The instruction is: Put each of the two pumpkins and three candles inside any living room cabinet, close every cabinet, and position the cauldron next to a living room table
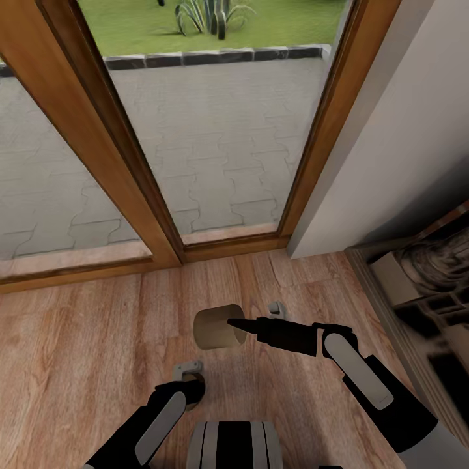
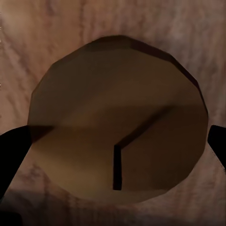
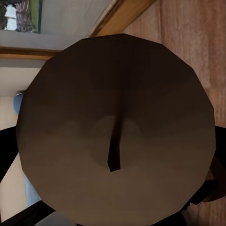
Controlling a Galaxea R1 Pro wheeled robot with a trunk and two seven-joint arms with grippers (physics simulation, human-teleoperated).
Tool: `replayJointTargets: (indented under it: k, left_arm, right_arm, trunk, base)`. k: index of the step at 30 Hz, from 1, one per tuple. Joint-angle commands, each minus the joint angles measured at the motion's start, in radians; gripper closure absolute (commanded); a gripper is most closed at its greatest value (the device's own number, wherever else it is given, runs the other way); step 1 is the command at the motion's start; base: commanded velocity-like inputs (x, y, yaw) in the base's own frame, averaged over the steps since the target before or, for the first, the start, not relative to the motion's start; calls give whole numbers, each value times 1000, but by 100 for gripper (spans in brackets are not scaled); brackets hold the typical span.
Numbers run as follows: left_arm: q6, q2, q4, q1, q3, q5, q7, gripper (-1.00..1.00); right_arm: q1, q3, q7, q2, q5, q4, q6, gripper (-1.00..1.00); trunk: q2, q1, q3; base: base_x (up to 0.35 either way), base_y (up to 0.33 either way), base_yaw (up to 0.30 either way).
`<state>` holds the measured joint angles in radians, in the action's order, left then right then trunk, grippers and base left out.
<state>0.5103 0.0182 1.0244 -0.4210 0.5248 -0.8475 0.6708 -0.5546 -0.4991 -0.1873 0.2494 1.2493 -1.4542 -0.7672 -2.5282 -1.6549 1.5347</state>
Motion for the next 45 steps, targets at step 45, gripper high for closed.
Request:
replayJointTargets:
  k: [45]
  left_arm:
    - [9,22,11,-1,-11,-9,5,100]
  right_arm:
    - [-1,3,-2,4,2,72,1,100]
  trunk:
    - [4,8,-69]
  base:
    - [0,0,0]
